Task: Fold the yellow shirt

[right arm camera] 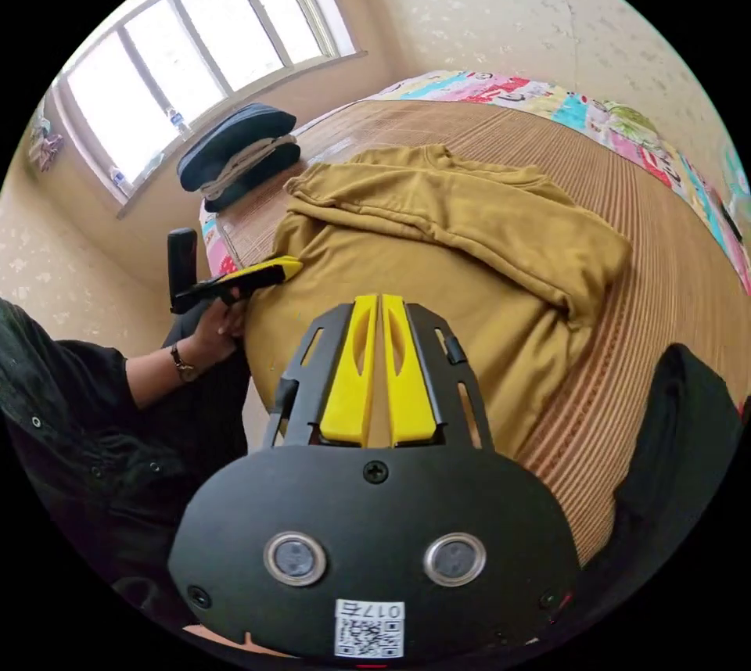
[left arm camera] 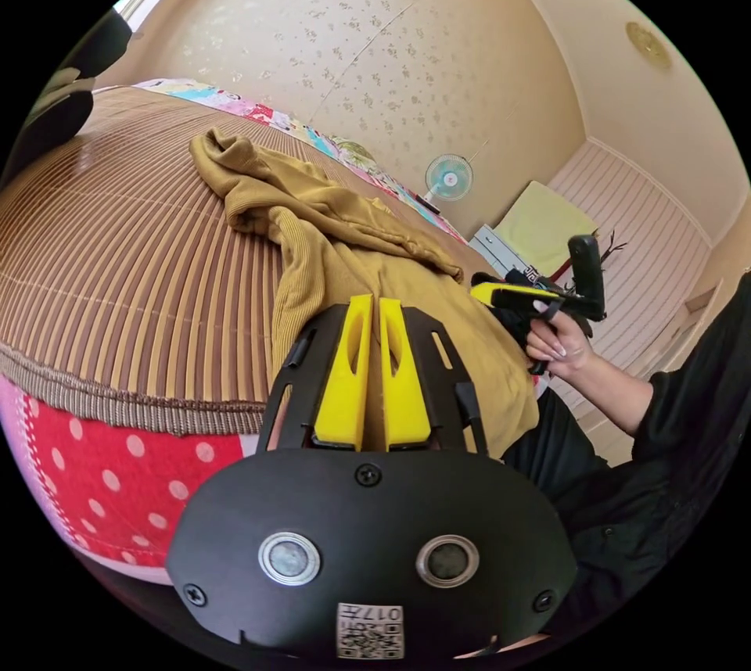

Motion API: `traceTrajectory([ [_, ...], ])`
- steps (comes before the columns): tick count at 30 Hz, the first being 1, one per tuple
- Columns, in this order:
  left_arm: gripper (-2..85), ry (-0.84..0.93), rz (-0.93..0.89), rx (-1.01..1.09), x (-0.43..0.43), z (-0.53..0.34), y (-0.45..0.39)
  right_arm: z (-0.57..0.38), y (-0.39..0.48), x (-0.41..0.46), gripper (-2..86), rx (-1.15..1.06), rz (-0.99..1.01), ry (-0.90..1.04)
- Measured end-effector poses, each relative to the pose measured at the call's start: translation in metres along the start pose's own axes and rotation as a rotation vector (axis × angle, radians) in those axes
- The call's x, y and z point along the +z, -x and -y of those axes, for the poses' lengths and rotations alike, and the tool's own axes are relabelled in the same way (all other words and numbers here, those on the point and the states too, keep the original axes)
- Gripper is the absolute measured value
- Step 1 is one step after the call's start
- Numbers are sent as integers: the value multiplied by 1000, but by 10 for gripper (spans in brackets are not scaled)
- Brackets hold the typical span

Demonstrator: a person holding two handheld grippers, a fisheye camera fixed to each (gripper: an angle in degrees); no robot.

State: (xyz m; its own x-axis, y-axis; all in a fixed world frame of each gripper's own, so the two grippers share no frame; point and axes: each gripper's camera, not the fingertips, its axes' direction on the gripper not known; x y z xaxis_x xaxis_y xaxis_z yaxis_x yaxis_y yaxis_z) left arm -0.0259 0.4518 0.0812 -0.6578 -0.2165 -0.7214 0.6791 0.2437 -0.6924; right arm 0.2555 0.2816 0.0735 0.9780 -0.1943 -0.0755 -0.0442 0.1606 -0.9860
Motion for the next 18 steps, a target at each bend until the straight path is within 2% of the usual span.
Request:
traceTrajectory([
  [5,59,81,11,-94,-5,19,-7,-74,-53,-56,16,100,-149,74],
  [7,107,-66,37,-78,-45,20,-28,-94,-67,-83,21,139,-194,46],
  [9,110,-135,124,-70,-71,16,-41,-105,-78,-97,28,192,-175,6],
  [11,109,-97,232,-107,-78,12,-41,-113,-92,-101,36,253,-122,-30],
  [13,109,43,331,-143,-64,5,-30,-117,-110,-91,52,315,-31,-67],
  [15,105,159,324,-184,-45,-4,-16,-116,-122,-77,68,375,42,-80],
  [18,71,136,297,-175,-38,-19,-17,-107,-135,-49,83,454,74,-62],
])
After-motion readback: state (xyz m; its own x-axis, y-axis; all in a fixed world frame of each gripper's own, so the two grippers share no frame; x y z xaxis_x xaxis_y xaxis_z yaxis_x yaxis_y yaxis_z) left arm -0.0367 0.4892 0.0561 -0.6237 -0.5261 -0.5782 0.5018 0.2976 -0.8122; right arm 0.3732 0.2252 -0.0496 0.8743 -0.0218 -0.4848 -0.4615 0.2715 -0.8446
